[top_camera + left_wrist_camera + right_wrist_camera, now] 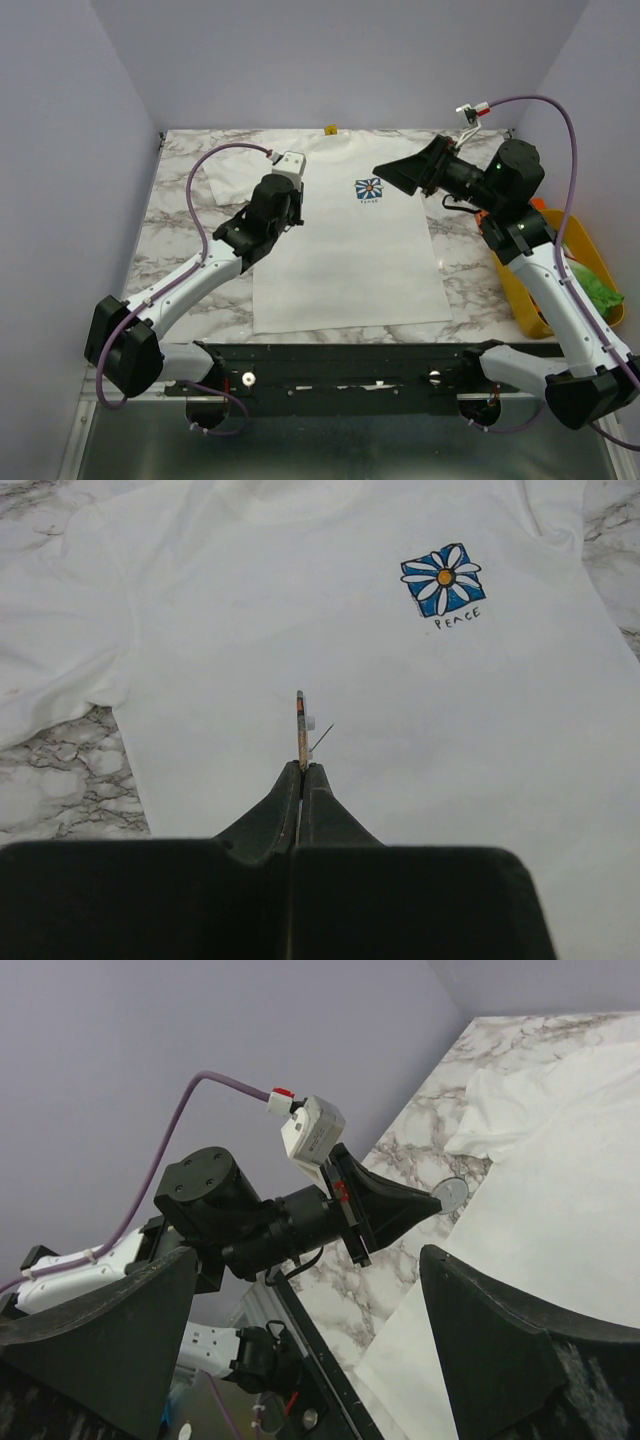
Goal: Pin the brooch onto the clothing
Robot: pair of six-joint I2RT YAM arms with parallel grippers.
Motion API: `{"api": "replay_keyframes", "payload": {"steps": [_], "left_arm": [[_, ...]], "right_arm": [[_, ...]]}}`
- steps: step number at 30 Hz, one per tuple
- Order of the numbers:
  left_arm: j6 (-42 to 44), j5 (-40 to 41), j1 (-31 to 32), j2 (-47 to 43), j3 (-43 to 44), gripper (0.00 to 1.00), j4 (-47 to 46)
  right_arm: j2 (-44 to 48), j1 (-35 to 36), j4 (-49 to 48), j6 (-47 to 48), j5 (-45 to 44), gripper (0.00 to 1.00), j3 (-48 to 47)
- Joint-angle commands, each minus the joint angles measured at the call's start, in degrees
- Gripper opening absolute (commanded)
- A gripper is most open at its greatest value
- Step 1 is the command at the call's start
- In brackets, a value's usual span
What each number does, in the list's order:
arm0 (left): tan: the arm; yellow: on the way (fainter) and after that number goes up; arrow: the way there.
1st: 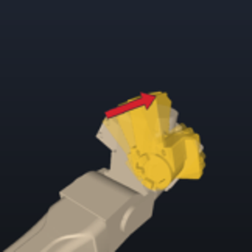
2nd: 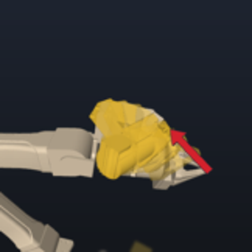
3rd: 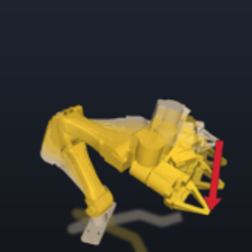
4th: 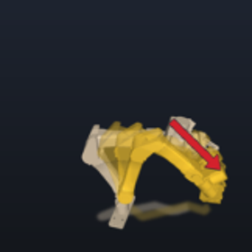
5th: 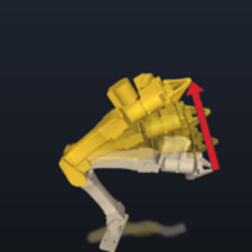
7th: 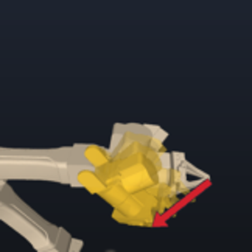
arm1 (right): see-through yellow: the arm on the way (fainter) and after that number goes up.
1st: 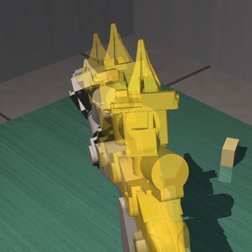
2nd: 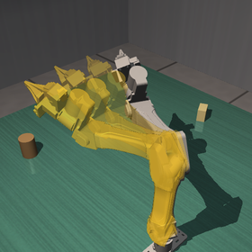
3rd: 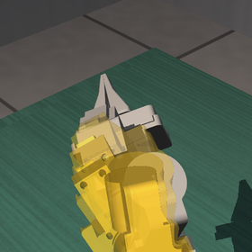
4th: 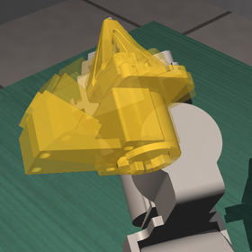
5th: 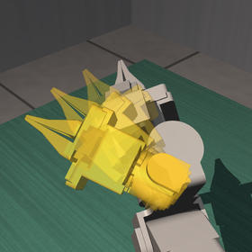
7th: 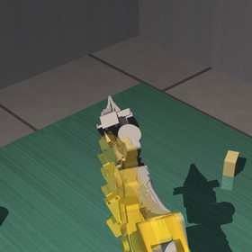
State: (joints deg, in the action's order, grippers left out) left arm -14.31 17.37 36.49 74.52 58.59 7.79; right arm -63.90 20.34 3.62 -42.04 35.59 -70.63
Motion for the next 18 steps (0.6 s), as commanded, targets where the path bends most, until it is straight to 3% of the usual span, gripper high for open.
{"api": "replay_keyframes", "payload": {"steps": [1, 8, 18], "left_arm": [[0.9, 1.2, 0.1, -2.6, -2.2, 0.0, -1.8], [1.5, 1.6, 0.1, -2.2, -1.9, 0.0, -1.5], [3.1, 4.8, 0.1, -2.5, -3.7, 0.0, -2.5]], "right_arm": [[0.4, 0.1, -5.0, -1.6, 0.1, 1.0, 1.4], [0.5, 0.1, -4.2, -0.1, 1.5, 1.0, 1.1], [7.2, 0.0, -3.8, 10.1, -14.0, 1.0, 11.4]]}}
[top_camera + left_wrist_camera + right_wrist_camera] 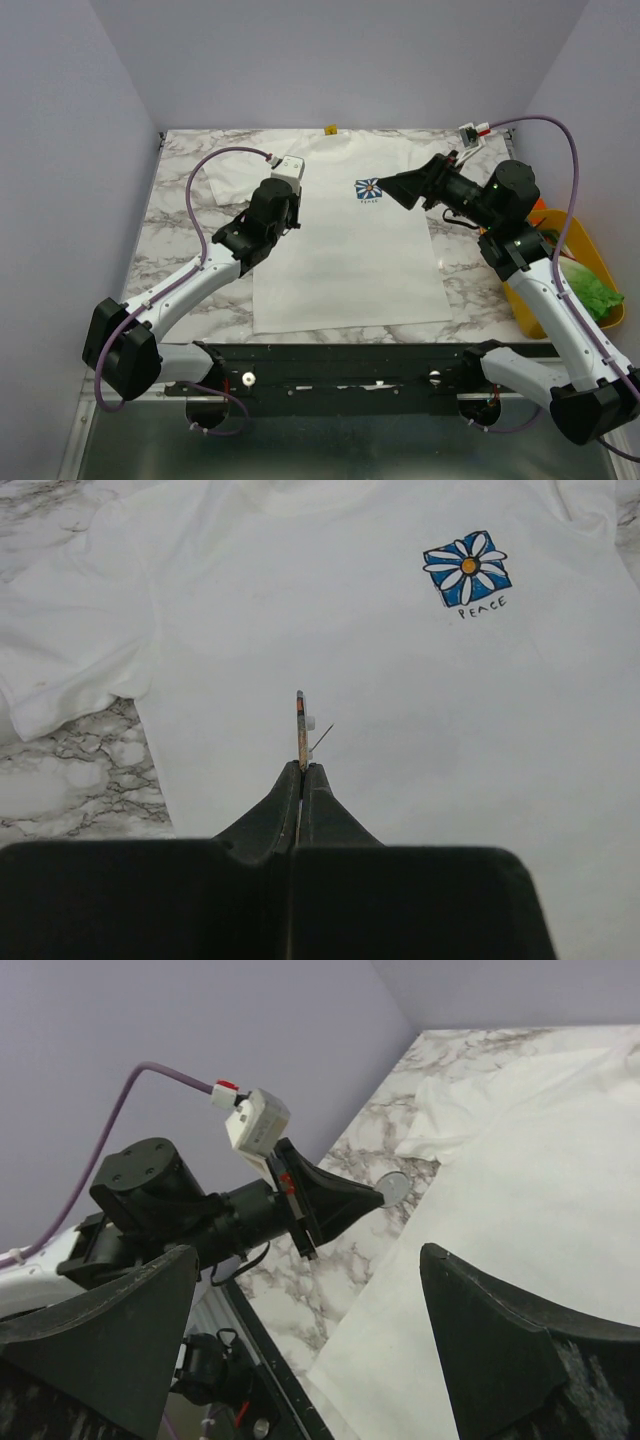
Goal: Pin the brooch onto the clothing
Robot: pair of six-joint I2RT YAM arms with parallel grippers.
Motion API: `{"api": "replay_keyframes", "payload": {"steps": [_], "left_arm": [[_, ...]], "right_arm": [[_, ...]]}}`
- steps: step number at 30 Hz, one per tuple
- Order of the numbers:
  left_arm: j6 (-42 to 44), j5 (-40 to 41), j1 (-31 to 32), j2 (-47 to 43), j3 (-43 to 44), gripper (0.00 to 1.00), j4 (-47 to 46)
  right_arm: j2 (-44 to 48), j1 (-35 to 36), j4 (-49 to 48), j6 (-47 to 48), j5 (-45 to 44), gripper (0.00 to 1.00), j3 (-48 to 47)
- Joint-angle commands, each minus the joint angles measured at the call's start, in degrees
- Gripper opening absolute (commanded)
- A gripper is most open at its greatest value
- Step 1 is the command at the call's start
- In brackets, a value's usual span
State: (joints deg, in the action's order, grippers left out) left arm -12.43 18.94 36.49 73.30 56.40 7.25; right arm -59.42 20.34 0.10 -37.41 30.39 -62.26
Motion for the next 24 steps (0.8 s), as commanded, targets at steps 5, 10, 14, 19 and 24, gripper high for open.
{"api": "replay_keyframes", "payload": {"steps": [5, 10, 14, 19, 24], "left_arm": [[2.8, 1.8, 0.1, -1.3, -2.6, 0.0, -4.7], [4.7, 0.3, 0.0, 0.4, -1.8, 0.0, -5.9], [5.2, 2.0, 0.0, 5.5, 1.2, 0.0, -4.5], [7.2, 5.7, 0.0, 11.3, 6.8, 0.0, -3.1], [11.7, 10.6, -0.1, 21.0, 14.9, 0.0, 2.0]], "right_arm": [[4.0, 0.0, 1.2, 9.4, -13.8, 1.0, 5.6], [2.6, 0.0, 3.3, 14.7, -19.8, 1.0, 7.1], [0.5, 0.0, 3.5, 15.0, -19.6, 1.0, 7.8], [-1.9, 0.0, 3.5, 15.6, -18.9, 1.0, 9.4], [-3.9, 0.0, 3.5, 15.4, -18.7, 1.0, 11.0]]}}
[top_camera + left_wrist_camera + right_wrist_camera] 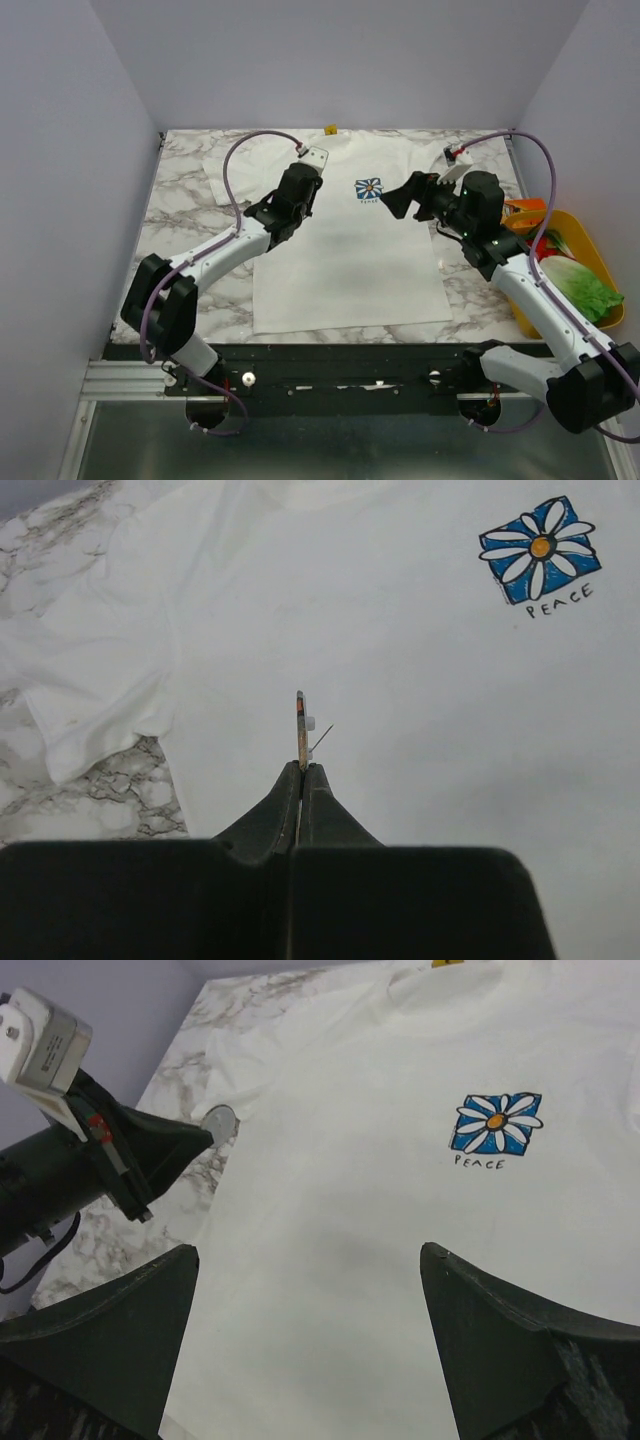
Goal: Pin the brooch onto the clothing
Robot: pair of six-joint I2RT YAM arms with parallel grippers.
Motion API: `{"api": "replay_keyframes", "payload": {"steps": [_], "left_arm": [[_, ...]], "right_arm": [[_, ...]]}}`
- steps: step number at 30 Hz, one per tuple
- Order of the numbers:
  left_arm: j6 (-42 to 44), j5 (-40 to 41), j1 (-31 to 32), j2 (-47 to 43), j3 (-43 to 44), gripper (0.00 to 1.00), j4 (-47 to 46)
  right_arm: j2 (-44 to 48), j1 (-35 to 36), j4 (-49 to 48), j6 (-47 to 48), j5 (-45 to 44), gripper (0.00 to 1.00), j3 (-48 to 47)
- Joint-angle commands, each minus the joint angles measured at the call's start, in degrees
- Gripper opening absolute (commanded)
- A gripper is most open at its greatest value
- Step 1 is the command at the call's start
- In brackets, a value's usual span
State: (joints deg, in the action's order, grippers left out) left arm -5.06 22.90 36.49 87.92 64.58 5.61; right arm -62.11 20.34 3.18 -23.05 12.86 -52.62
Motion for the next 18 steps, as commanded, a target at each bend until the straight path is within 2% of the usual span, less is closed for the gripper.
{"api": "replay_keyframes", "payload": {"steps": [1, 7, 12, 18], "left_arm": [[6.1, 7.3, -0.1, 7.8, 9.5, 0.0, 4.0], [14.7, 9.8, -0.2, 16.7, 18.6, 0.0, 5.6], [22.4, 11.7, -1.1, 21.9, 21.8, 0.0, 4.9], [24.6, 8.8, -3.1, 25.7, 27.3, 0.0, 7.9]], "right_arm": [[-1.5, 0.0, 0.3, 0.8, -1.0, 1.0, 1.6], [-5.7, -0.6, 0.2, -0.2, 5.2, 1.0, 1.6], [-6.8, -1.3, 0.2, -0.6, 6.1, 1.0, 2.3], [-6.3, -2.1, 0.3, 0.3, 7.3, 1.0, 2.5]]}}
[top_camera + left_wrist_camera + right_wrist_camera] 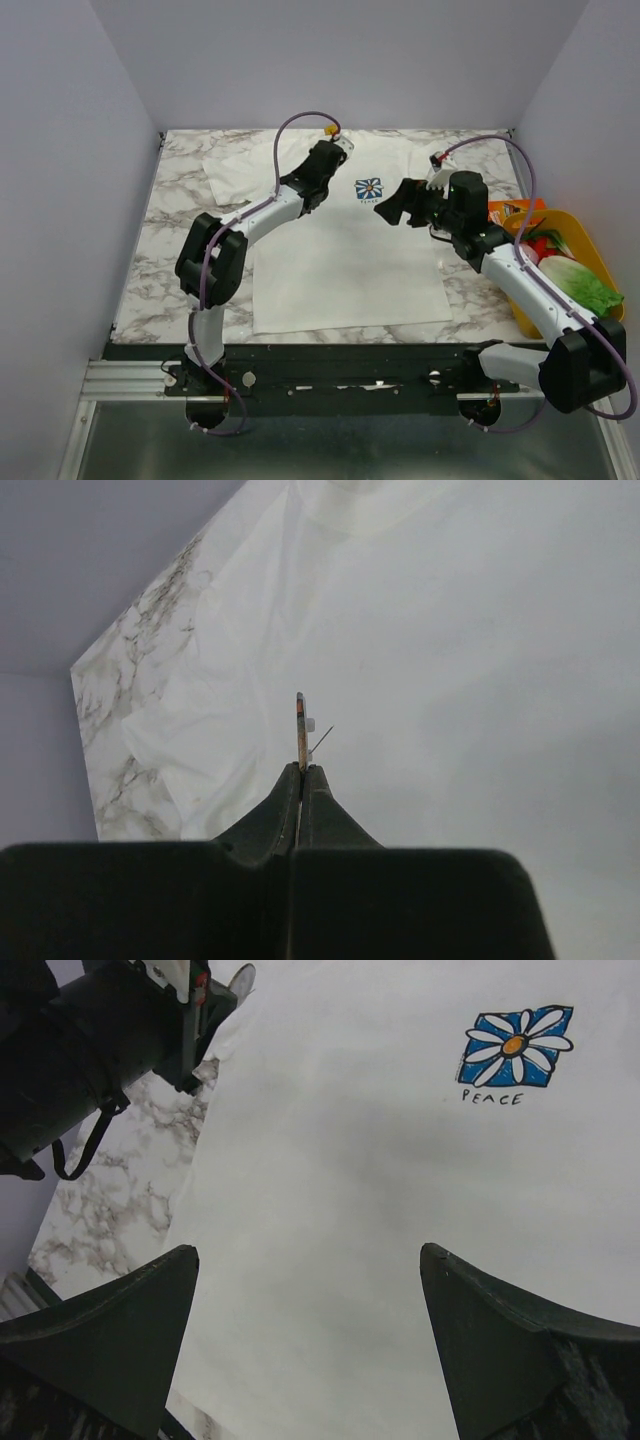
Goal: Pin the brooch onto the clothing
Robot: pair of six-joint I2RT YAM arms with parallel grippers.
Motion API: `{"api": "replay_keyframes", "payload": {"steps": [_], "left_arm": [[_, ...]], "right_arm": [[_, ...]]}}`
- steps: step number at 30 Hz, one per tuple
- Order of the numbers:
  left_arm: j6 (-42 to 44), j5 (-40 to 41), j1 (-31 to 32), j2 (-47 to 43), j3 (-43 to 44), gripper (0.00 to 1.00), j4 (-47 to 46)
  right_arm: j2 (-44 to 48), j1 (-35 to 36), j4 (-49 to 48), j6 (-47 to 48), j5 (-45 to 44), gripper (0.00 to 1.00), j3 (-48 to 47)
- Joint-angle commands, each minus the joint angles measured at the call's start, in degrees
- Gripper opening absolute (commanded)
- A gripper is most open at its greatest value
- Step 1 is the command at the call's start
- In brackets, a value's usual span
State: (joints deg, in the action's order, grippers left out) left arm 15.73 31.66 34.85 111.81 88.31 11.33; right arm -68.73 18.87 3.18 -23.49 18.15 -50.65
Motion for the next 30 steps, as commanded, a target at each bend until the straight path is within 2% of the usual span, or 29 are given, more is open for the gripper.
{"api": "replay_keyframes", "payload": {"steps": [1, 9, 18, 26, 30], "left_arm": [[3.7, -0.1, -1.5, 2.0, 4.7, 0.0, 2.7], [5.7, 1.3, -3.1, 5.5, 6.3, 0.0, 1.2], [11.6, -2.1, -5.8, 10.3, 8.8, 0.0, -1.7], [18.6, -0.7, -7.1, 17.4, 15.7, 0.0, -0.9], [18.0, -2.1, -8.0, 20.1, 18.1, 0.0, 0.3]], "right_arm": [[0.7, -0.9, 0.6, 0.8, 2.0, 1.0, 0.6], [0.9, -2.1, 0.8, 0.8, 2.2, 1.0, 1.1], [-0.9, -2.9, 1.3, 1.1, 3.5, 1.0, 0.3], [-2.2, -3.2, 2.1, 1.2, 4.1, 1.0, -0.2], [-2.6, -3.4, 2.3, 1.2, 4.3, 1.0, -0.2]]}}
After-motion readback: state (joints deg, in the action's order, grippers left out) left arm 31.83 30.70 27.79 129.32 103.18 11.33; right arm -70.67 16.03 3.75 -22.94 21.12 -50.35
